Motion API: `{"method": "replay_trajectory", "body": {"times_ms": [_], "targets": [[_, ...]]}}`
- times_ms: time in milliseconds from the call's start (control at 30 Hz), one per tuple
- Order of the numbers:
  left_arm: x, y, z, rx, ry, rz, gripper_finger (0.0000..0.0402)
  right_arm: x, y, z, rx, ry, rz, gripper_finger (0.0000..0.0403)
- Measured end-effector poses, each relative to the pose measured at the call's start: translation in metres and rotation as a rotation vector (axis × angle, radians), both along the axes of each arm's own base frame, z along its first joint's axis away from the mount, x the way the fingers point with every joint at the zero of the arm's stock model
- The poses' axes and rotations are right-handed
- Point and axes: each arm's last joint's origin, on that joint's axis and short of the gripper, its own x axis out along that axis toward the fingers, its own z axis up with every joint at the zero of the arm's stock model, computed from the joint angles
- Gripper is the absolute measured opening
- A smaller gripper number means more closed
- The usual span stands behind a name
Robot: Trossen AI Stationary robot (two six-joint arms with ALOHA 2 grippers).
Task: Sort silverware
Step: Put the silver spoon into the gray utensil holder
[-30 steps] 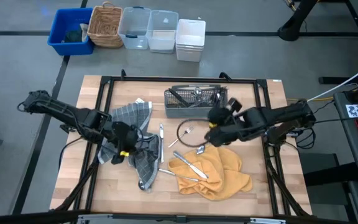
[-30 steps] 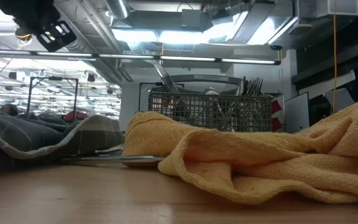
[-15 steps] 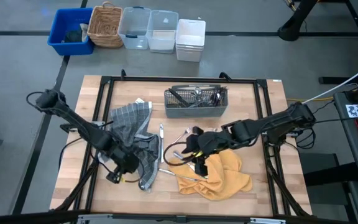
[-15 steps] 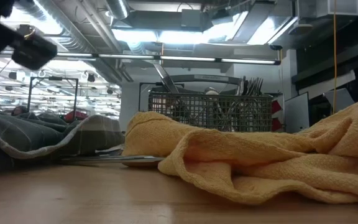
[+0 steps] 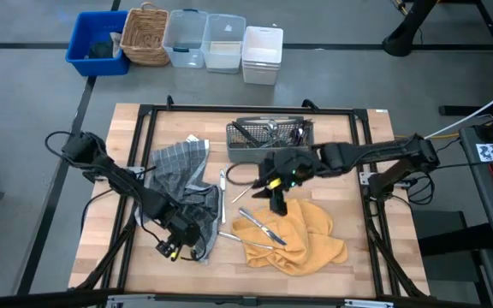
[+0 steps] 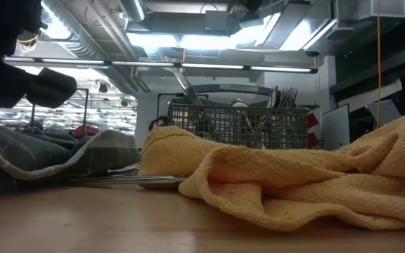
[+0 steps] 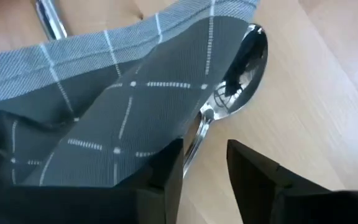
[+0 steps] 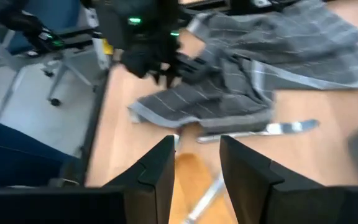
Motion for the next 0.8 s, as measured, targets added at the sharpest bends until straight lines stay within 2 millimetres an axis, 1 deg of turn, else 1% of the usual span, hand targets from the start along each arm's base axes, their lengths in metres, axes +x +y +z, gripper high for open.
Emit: {"method": "replay_trajectory", "body": {"times_ms": [100, 200, 300, 500, 633, 733, 800], "targets": [[0.002, -0.001, -0.004, 0.007, -0.003, -0.006, 0.0122, -0.011, -0.016, 0.004, -0.042, 0.041, -0.014, 0.0128], [0.003, -0.003, -0.012, 0.030, 0.020, -0.010, 0.0121, -0.022, -0.030, 0.005, -0.075, 0.073, -0.025, 0.0128], [0.004, -0.004, -0.020, 0.058, 0.044, -0.040, 0.0114, -0.033, -0.043, -0.001, -0.063, 0.096, -0.027, 0.0128], [0.006, -0.004, -0.026, 0.102, 0.036, -0.068, 0.0090, -0.060, -0.065, -0.024, -0.014, 0.125, -0.064, 0.0128], [0.006, -0.003, -0.023, 0.103, 0.025, -0.063, 0.0055, -0.079, -0.075, -0.044, 0.028, 0.119, -0.084, 0.0128], [0.004, -0.004, -0.021, 0.090, 0.028, -0.010, 0.0021, -0.095, -0.083, -0.060, 0.075, 0.105, -0.098, 0.0128], [0.003, -0.004, -0.020, 0.069, 0.040, 0.052, 0.0008, -0.105, -0.087, -0.071, 0.113, 0.091, -0.115, 0.0128]]}}
